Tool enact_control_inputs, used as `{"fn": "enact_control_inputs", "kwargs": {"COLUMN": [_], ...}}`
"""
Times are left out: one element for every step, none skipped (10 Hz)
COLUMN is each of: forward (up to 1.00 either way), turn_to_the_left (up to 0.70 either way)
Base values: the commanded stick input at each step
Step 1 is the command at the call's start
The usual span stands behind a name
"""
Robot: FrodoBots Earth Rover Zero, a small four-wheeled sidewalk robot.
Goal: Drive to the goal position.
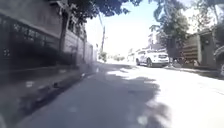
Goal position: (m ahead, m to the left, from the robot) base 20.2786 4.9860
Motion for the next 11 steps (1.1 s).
{"fn": "enact_control_inputs", "kwargs": {"forward": [1.00, 1.00, 1.00, 1.00, 1.00, 1.00, 1.00, 1.00, 1.00, 1.00, 1.00], "turn_to_the_left": [-0.02, -0.02, -0.02, -0.02, -0.02, -0.02, -0.02, -0.02, -0.03, -0.03, -0.03]}}
